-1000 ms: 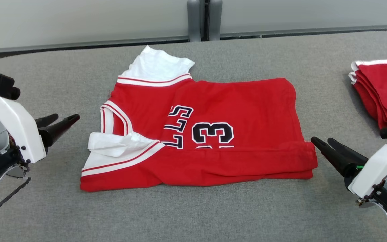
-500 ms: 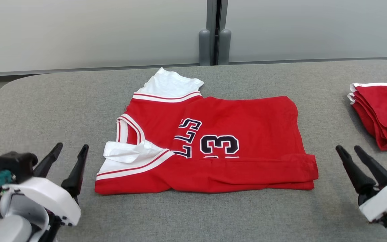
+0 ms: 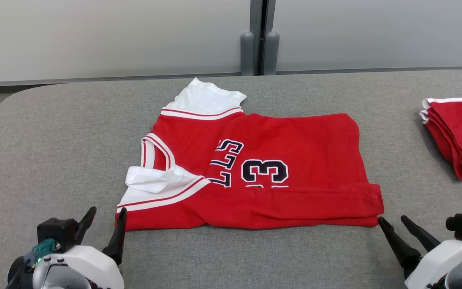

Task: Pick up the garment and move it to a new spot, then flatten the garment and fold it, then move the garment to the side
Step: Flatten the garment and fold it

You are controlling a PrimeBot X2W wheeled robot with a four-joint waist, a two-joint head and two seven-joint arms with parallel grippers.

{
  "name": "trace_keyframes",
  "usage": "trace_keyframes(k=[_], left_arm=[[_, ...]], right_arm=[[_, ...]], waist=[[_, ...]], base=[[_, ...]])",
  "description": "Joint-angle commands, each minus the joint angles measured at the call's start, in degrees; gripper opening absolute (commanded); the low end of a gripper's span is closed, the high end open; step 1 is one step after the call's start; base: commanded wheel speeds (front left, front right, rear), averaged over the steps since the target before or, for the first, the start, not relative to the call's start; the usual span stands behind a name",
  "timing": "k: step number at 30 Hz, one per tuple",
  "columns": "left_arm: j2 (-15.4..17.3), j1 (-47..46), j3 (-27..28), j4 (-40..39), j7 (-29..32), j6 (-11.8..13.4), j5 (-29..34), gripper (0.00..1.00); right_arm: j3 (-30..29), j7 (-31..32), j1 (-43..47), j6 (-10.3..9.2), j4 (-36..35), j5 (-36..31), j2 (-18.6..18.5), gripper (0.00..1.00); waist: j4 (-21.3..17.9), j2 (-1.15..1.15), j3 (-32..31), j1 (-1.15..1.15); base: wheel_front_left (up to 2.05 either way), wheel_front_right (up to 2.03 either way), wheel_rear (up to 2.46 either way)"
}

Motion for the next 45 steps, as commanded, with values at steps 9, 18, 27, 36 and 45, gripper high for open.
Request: trace_keyframes(k=[9, 18, 27, 36, 45], left_arm=[[-1.92, -7.08, -3.63, 9.14, 6.23, -5.88, -0.50, 1.00], [-3.75, -10.20, -5.42, 16.30, 12.47, -9.36, -2.90, 1.00], [-4.77, -13.10, -6.90, 20.04, 19.10, -11.42, -4.88, 0.96], [-4.34, -13.85, -6.82, 20.98, 20.81, -12.16, -5.93, 0.00], [-0.43, -9.32, -7.66, 13.32, 22.62, -10.94, -6.35, 0.00]], right_arm=[[2.14, 4.95, -5.17, 0.01, 6.38, 0.59, 3.49, 1.00], [5.11, 7.48, -8.27, 0.01, 8.30, 1.93, 5.23, 1.00], [8.07, 9.25, -10.93, 0.01, 9.12, 3.30, 5.87, 0.44], [10.14, 8.38, -12.17, 0.01, 8.55, 4.69, 4.92, 0.00], [11.62, 9.59, -10.41, 0.01, 5.66, 6.11, -0.52, 0.00]], waist=[[0.03, 0.00, 1.07, 0.00], [-0.89, 0.00, 2.64, 0.00], [-0.72, 0.00, 3.70, 0.00], [-0.45, 0.00, 2.42, 0.00], [-0.10, 0.00, -1.36, 0.00]], base=[[0.00, 0.00, 0.00], [0.00, 0.00, 0.00], [0.00, 0.00, 0.00], [0.00, 0.00, 0.00], [0.00, 0.00, 0.00]])
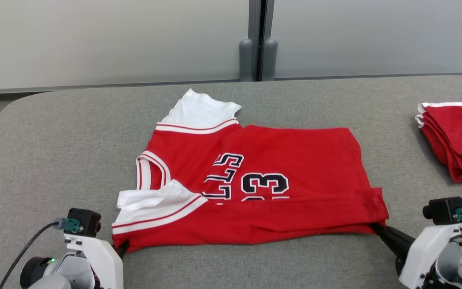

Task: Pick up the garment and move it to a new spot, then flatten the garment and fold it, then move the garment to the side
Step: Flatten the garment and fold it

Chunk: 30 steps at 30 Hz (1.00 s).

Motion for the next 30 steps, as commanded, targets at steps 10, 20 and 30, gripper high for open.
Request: trace_keyframes(k=[10, 20, 30], left_arm=[[8.64, 11.54, -0.62, -16.88, 3.66, 7.35, -2.44, 0.00], [13.30, 17.72, -0.33, -26.98, 5.23, 12.08, -4.77, 0.00], [13.77, 17.66, 0.78, -27.15, 4.57, 13.21, -4.86, 1.00]], right_arm=[[-1.72, 3.33, 10.10, 0.01, -5.07, 2.32, -6.82, 0.00], [-7.64, 6.19, 19.27, 0.00, -8.45, 1.93, -9.27, 0.00], [-15.38, 10.72, 23.29, 0.01, -11.78, 0.07, -8.24, 1.00]], waist=[[0.07, 0.00, -3.35, 0.00], [0.27, 0.00, -3.22, 0.00], [-0.27, 0.00, -2.61, 0.00]], base=[[0.00, 0.00, 0.00], [0.00, 0.00, 0.00], [0.00, 0.00, 0.00]])
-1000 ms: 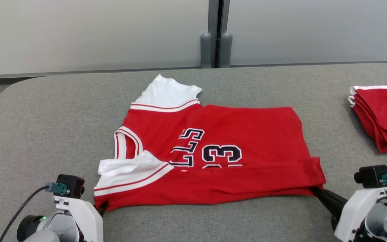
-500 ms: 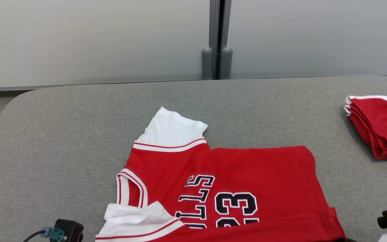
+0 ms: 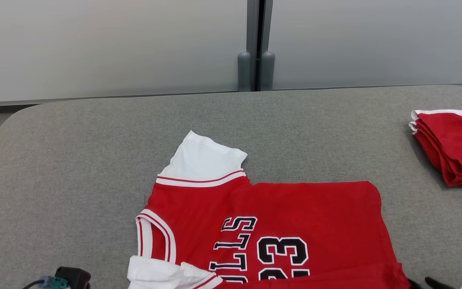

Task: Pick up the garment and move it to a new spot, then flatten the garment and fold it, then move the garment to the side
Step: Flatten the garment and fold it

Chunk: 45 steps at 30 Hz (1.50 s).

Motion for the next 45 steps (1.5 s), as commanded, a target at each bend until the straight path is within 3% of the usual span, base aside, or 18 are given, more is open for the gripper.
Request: trace_keyframes(k=[1, 6, 10, 13, 19, 26, 31, 37, 45], left_arm=[[0.73, -1.07, 0.58, -0.29, -0.46, 0.40, 0.96, 1.00], [2.30, -5.16, 2.07, -2.04, -2.25, -0.30, 4.56, 1.00], [2.54, -11.10, 3.00, -2.29, -1.89, -2.37, 7.36, 1.00], [1.72, -16.77, 3.80, -0.42, -1.10, -5.24, 8.46, 1.00], [-2.92, -29.46, 4.04, 7.70, 2.35, -13.47, 7.75, 1.00], [-9.26, -43.55, 2.21, 20.71, 9.47, -22.04, 6.95, 1.00], [-13.21, -50.96, 1.48, 28.73, 13.69, -25.76, 5.45, 1.00], [-16.10, -57.05, 0.56, 37.60, 15.66, -28.32, 5.65, 1.00], [-18.18, -60.79, 0.16, 45.45, 15.32, -29.68, 4.66, 1.00]], right_arm=[[-1.68, -0.65, 0.33, 0.01, -1.25, -1.36, -0.69, 1.00], [-8.46, -2.11, 0.97, 0.01, -6.69, -5.38, -1.94, 1.00], [-13.59, -1.44, -1.00, 0.01, -9.32, -9.23, -0.35, 1.00], [-16.35, -0.08, -3.70, 0.01, -9.75, -11.57, 2.34, 1.00], [-19.62, 2.97, -11.75, 0.01, -6.79, -13.52, 7.61, 1.00], [-16.07, 8.69, -21.68, 0.01, -1.98, -12.83, 11.02, 1.00], [-12.97, 11.06, -26.53, 0.01, 0.37, -11.50, 12.18, 1.00], [-9.13, 12.16, -29.86, 0.01, 0.85, -10.50, 12.58, 1.00], [-4.07, 10.69, -32.00, 0.01, -0.54, -9.81, 13.05, 1.00]], waist=[[-0.08, 0.00, 0.03, 0.00], [-0.62, 0.00, 0.52, 0.00], [-1.03, 0.00, 2.10, 0.00], [-1.36, 0.00, 4.00, 0.00], [-2.02, 0.00, 9.29, 0.00], [-3.40, 0.00, 15.21, 0.00], [-4.73, 0.00, 18.88, 0.00], [-7.05, 0.00, 22.29, 0.00], [-9.74, 0.00, 24.43, 0.00]], base=[[0.00, 0.00, 0.00], [0.00, 0.00, 0.00], [0.00, 0.00, 0.00], [0.00, 0.00, 0.00], [0.00, 0.00, 0.00], [0.00, 0.00, 0.00], [0.00, 0.00, 0.00], [0.00, 0.00, 0.00], [0.00, 0.00, 0.00]])
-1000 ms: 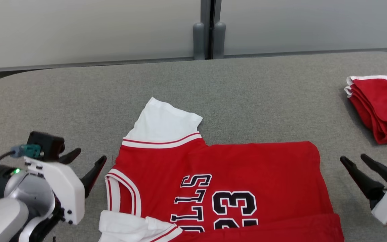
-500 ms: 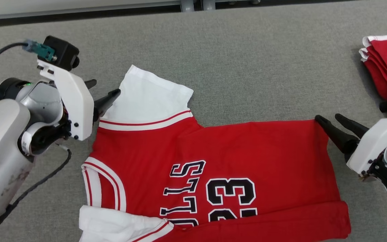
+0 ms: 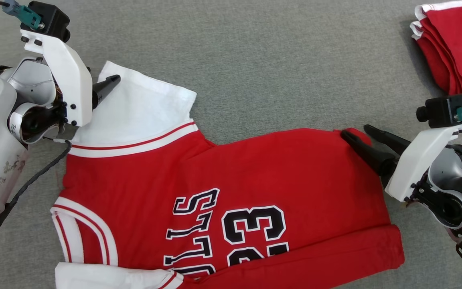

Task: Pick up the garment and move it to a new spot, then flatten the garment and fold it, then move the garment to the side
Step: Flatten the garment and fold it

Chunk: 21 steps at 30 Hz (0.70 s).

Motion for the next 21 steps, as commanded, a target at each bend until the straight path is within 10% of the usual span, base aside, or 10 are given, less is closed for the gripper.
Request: trace_keyframes(k=[1, 5, 9, 11, 12, 21], left_arm=[[-0.15, -0.92, -0.14, 0.58, -0.32, -0.33, -0.15, 1.00], [-0.55, -2.10, -0.96, 3.98, -0.61, -0.59, 0.07, 1.00], [-1.19, -2.72, -1.65, 6.26, -0.82, -0.78, -0.55, 1.00], [-1.59, -2.95, -2.10, 6.86, -0.74, -0.85, -1.00, 0.23], [-1.83, -3.07, -2.54, 6.88, -0.45, -0.89, -1.16, 0.00], [-1.07, -2.88, -4.91, 4.78, -4.84, -0.81, -3.17, 0.00]], right_arm=[[0.77, -0.03, 0.04, 0.01, 0.26, 0.46, 0.27, 1.00], [3.10, -1.05, -0.98, 0.01, -0.02, 1.15, 0.10, 0.99], [5.08, -2.00, -1.99, 0.01, 0.02, 2.11, -0.25, 0.48], [5.86, -2.61, -2.45, 0.01, 0.12, 2.58, -0.59, 0.13], [6.22, -2.94, -2.68, 0.01, 0.15, 2.79, -0.82, 0.00], [7.49, -10.75, -3.72, 0.01, 2.03, 2.51, -2.36, 0.00]], waist=[[-0.75, 0.00, 0.64, 0.00], [-1.50, 0.00, 1.12, 0.00], [-1.93, 0.00, 1.36, 0.00], [-1.97, 0.00, 1.38, 0.00], [-1.95, 0.00, 1.33, 0.00], [-0.03, 0.00, -2.82, 0.00]], base=[[0.00, 0.00, 0.00], [0.00, 0.00, 0.00], [0.00, 0.00, 0.00], [0.00, 0.00, 0.00], [0.00, 0.00, 0.00], [0.00, 0.00, 0.00]])
